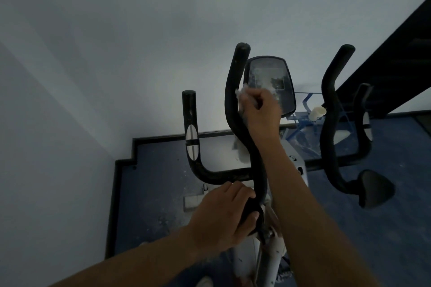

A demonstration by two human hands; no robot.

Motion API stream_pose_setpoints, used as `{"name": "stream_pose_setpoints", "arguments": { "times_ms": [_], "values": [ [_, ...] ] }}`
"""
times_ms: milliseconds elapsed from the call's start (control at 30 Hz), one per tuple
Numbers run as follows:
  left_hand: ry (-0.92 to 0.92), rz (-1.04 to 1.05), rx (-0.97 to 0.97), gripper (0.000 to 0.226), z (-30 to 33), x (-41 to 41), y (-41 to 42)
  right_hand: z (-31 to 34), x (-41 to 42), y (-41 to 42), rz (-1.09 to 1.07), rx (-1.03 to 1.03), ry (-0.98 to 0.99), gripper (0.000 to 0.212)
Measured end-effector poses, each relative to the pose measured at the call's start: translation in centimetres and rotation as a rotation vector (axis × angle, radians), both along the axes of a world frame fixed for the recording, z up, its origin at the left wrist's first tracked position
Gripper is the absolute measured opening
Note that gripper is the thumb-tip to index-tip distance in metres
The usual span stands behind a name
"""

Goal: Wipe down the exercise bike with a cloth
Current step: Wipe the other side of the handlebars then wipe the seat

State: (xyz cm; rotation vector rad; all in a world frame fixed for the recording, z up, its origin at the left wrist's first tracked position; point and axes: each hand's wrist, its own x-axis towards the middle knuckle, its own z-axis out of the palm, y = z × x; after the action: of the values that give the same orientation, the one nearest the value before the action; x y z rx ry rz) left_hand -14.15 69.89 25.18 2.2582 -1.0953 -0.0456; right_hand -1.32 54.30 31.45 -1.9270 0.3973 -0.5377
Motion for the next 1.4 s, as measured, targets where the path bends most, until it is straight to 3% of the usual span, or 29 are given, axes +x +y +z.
{"name": "stream_pose_setpoints", "arguments": {
  "times_ms": [67,167,300,400,533,600,733,833,967,1133,1400],
  "values": [
    [0.0,-0.001,0.01,0.031,0.1,0.0,0.0,2.3,1.4,0.9,-0.1,0.108,-0.179,0.008],
    [-0.003,-0.002,0.024,0.031,-0.1,0.0,0.0,3.6,3.0,2.1,-0.12,0.11,-0.332,0.009],
    [-0.006,-0.005,0.022,0.03,-0.1,0.0,0.0,0.2,2.0,1.8,-0.029,-0.09,-0.183,0.011],
    [-0.015,-0.002,0.014,0.029,-0.1,0.0,0.0,-0.1,1.5,1.2,-0.024,-0.072,-0.065,0.008],
    [-0.004,0.002,0.038,0.032,-0.2,0.0,-0.1,4.5,3.2,2.3,-0.16,0.159,-0.372,0.012],
    [-0.003,-0.001,0.057,0.036,-0.2,0.0,-0.1,5.6,4.2,2.8,-0.205,0.172,-0.445,0.016],
    [0.004,-0.004,0.053,0.037,-0.2,-0.1,-0.1,3.0,3.9,2.6,-0.128,0.145,-0.266,0.036],
    [0.006,0.003,0.02,0.031,-0.1,0.0,0.0,1.9,2.1,2.3,-0.06,0.011,-0.173,0.02],
    [0.002,0.0,0.017,0.03,-0.1,0.1,0.1,4.5,3.0,1.7,-0.156,-0.016,-0.325,0.006],
    [0.008,-0.003,0.025,0.03,-0.1,0.0,0.1,6.8,5.5,0.5,0.086,-0.261,-0.312,0.012],
    [0.004,-0.004,0.006,0.029,-0.2,0.0,0.0,3.8,4.3,1.3,-0.086,0.108,-0.219,0.021]
  ]
}}
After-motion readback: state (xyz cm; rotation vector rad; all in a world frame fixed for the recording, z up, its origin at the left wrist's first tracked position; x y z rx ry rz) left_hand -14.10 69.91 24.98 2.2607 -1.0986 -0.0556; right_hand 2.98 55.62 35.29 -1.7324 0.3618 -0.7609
